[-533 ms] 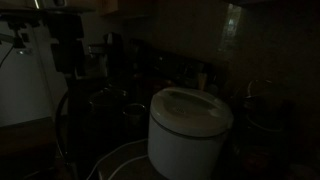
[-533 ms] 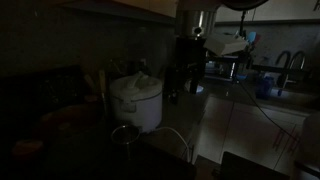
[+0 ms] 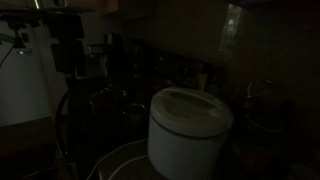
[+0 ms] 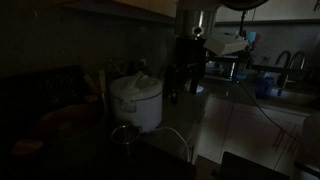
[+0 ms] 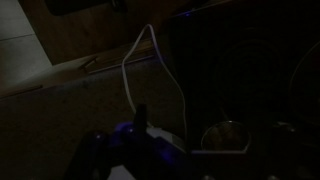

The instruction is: Remove the bottle from the bigger pot on the stove and put it into the smaller one

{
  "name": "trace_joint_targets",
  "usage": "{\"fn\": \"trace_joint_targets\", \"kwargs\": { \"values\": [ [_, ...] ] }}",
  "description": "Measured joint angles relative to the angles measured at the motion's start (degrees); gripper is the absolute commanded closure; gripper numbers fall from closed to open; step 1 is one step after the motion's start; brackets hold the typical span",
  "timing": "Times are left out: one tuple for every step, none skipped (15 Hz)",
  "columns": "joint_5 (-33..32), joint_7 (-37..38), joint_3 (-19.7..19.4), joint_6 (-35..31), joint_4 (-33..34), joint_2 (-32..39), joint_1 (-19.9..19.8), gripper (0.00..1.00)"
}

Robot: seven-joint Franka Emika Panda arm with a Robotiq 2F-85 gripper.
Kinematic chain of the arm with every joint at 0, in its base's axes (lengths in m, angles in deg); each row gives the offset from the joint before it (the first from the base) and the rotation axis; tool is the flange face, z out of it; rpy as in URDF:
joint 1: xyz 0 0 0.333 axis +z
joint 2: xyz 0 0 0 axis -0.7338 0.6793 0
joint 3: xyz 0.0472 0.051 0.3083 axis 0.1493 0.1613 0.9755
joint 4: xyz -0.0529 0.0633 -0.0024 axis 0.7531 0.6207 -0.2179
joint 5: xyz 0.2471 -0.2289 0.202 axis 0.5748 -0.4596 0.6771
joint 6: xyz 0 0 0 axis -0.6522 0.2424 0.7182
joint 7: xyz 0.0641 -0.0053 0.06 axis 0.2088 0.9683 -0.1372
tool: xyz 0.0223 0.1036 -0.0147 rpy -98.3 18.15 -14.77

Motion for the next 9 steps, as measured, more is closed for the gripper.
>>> {"fn": "trace_joint_targets", "kwargs": {
  "values": [
    [0.0, 0.0, 0.0, 0.0, 0.0, 0.0, 0.0, 0.00],
    [0.0, 0.0, 0.0, 0.0, 0.0, 0.0, 0.0, 0.00],
    [0.0, 0.0, 0.0, 0.0, 0.0, 0.0, 0.0, 0.00],
    [0.0, 0.0, 0.0, 0.0, 0.0, 0.0, 0.0, 0.00],
    [0.0, 0.0, 0.0, 0.0, 0.0, 0.0, 0.0, 0.00],
    [0.0, 0.0, 0.0, 0.0, 0.0, 0.0, 0.0, 0.00],
    [0.0, -0.1, 0.0, -0.1, 0.0, 0.2, 0.1, 0.00],
    [0.0, -0.3, 0.0, -0.4, 0.1, 0.6, 0.2, 0.00],
    [0.0, -1.1, 0.0, -1.0, 0.3, 1.3, 0.3, 0.00]
  ]
}}
